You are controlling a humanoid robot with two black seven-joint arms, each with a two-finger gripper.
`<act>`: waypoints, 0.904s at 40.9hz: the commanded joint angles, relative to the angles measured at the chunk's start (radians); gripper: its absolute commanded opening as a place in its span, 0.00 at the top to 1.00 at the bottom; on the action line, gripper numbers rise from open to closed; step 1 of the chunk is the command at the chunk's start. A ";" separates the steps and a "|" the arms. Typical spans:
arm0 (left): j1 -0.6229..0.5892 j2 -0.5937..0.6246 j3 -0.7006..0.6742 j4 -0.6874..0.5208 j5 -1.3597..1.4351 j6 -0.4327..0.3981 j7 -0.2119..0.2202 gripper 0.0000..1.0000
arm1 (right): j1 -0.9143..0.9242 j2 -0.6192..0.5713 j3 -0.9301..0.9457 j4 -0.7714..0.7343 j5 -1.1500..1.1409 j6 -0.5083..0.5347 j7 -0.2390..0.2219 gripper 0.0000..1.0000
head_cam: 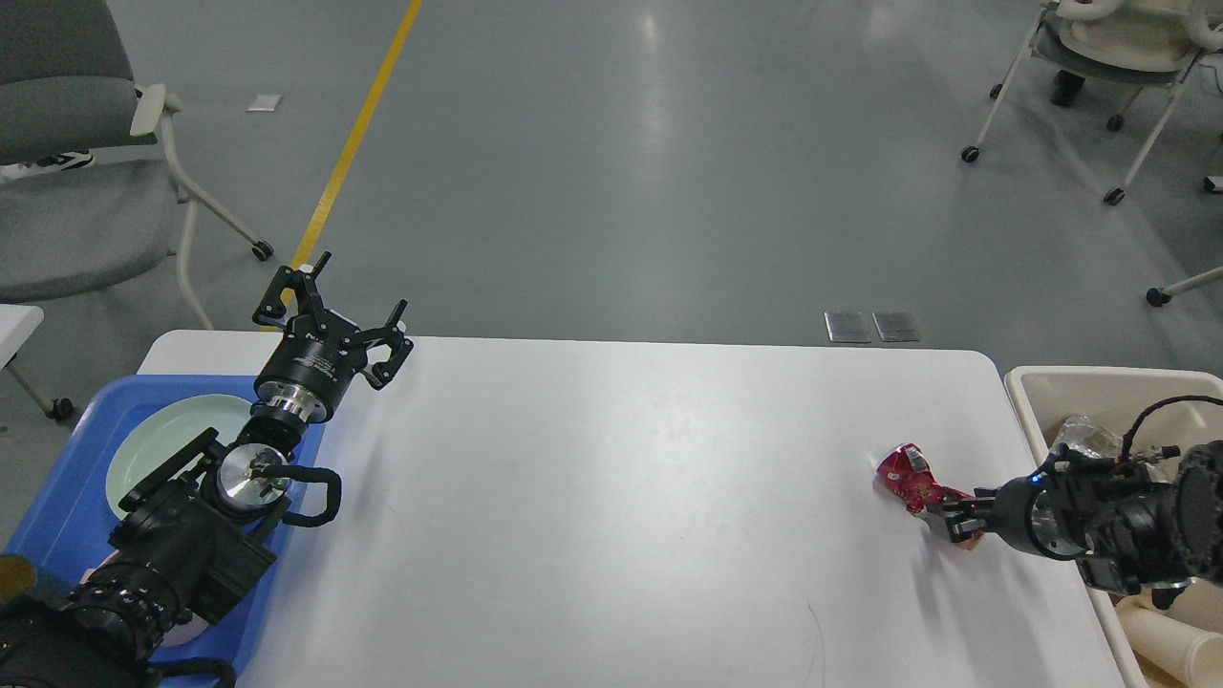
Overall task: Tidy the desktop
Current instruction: 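Lift the red can and drop it into the white bin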
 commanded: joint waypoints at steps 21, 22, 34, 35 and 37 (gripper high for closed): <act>0.000 0.000 0.000 0.000 0.001 0.000 0.000 0.03 | 0.111 -0.051 0.006 0.104 0.001 -0.034 0.003 1.00; 0.001 0.000 0.000 0.000 -0.001 0.000 0.000 0.03 | 0.139 -0.061 0.009 0.136 0.001 -0.031 0.004 1.00; 0.000 0.000 0.000 0.000 0.001 0.000 0.000 0.03 | 0.689 -0.137 0.058 0.656 0.047 0.115 0.043 1.00; 0.000 0.000 0.000 0.000 0.001 0.000 0.001 0.03 | 0.721 -0.137 0.067 0.685 0.064 0.142 0.041 1.00; 0.001 0.000 0.000 0.000 0.001 0.000 0.001 0.03 | 0.810 -0.135 0.099 0.755 0.125 0.248 0.041 1.00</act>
